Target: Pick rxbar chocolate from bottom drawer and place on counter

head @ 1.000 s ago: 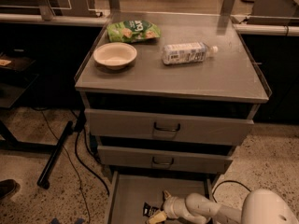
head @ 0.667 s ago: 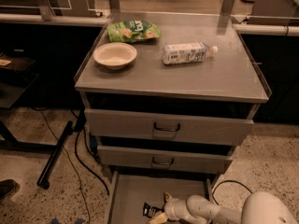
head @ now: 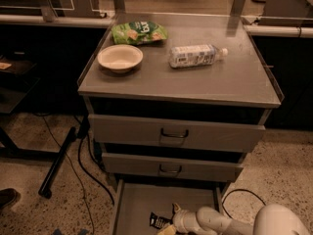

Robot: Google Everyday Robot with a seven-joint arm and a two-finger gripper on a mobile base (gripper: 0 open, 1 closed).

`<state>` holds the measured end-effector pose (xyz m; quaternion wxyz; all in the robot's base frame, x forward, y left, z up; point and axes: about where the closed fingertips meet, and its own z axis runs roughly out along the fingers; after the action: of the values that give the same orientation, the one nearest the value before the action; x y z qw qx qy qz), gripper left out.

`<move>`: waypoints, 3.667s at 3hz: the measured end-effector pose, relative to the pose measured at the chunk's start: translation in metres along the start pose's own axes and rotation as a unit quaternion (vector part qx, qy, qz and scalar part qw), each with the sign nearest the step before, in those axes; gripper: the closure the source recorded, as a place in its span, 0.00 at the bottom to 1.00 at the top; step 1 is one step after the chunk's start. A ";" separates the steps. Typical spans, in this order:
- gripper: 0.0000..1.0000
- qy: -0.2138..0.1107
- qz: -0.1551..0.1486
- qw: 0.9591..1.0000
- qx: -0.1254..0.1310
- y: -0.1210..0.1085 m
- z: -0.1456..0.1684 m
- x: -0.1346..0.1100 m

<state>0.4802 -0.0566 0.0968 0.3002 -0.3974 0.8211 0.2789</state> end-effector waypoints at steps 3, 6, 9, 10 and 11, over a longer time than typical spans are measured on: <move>0.72 0.000 0.000 1.000 0.000 0.000 0.000 0.000; 1.00 0.000 0.000 1.000 0.000 0.000 0.000 0.000; 1.00 -0.041 0.032 0.999 0.000 0.018 -0.031 -0.034; 1.00 -0.051 0.040 0.998 0.004 0.022 -0.037 -0.038; 1.00 -0.061 0.053 0.996 0.024 0.019 -0.068 -0.057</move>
Offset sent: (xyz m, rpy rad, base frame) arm 0.0000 0.0000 0.0001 0.0000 0.0000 0.0001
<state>0.4746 -0.0659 0.1868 0.3440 -0.3278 0.8277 0.2986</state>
